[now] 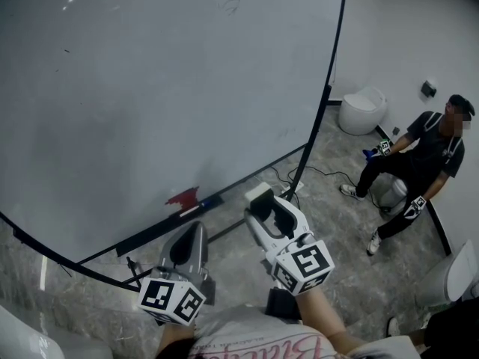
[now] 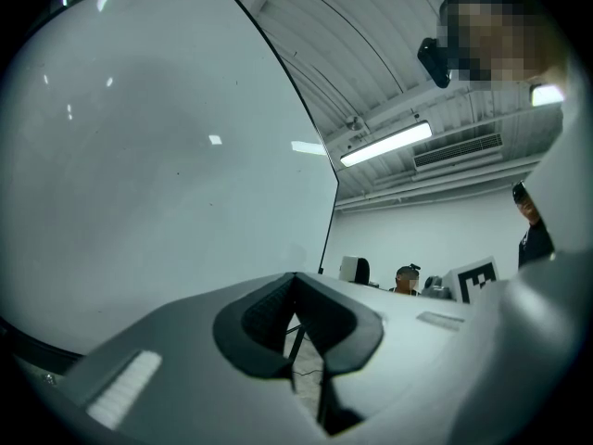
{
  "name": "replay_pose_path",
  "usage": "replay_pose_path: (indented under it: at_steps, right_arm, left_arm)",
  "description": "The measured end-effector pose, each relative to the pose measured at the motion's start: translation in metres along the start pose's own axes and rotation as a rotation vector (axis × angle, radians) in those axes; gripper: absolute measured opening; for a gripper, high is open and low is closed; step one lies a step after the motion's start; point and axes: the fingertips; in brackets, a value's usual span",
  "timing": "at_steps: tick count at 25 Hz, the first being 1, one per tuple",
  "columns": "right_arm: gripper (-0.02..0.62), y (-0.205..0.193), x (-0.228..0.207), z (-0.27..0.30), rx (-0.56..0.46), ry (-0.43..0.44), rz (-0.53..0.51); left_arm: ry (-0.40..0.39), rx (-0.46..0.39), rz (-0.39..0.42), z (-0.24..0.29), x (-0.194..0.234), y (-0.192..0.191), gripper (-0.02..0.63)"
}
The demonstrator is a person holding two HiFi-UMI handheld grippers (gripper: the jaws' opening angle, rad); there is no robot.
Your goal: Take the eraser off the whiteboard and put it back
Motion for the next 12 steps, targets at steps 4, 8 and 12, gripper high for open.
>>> replay_pose_path:
  at_steps: [4, 8, 12]
  right_arm:
    - [0.227, 0.001, -0.002, 0.004, -0.001, 0.009, -0.027]
    - [0.227, 0.014, 0.002, 0.017, -0.002, 0.032, -0.092]
    - [0.227, 0.039, 0.002, 0.040, -0.024, 0.039, -0.188]
  left_arm:
    - [0.004, -0.004, 0.001, -0.001, 0.001, 0.001, 0.000]
    - [0.007, -0.006, -0.004, -0.002, 0.004, 0.002, 0.000]
    - [0.013, -0.008, -0.001, -0.005, 0.007, 0.003, 0.000]
Point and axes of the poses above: the fingertips, and each gripper's own axes: z forward along the fingers, x to its left, y out of its top, and after that the axes turned 10 degrees about z, right-handed
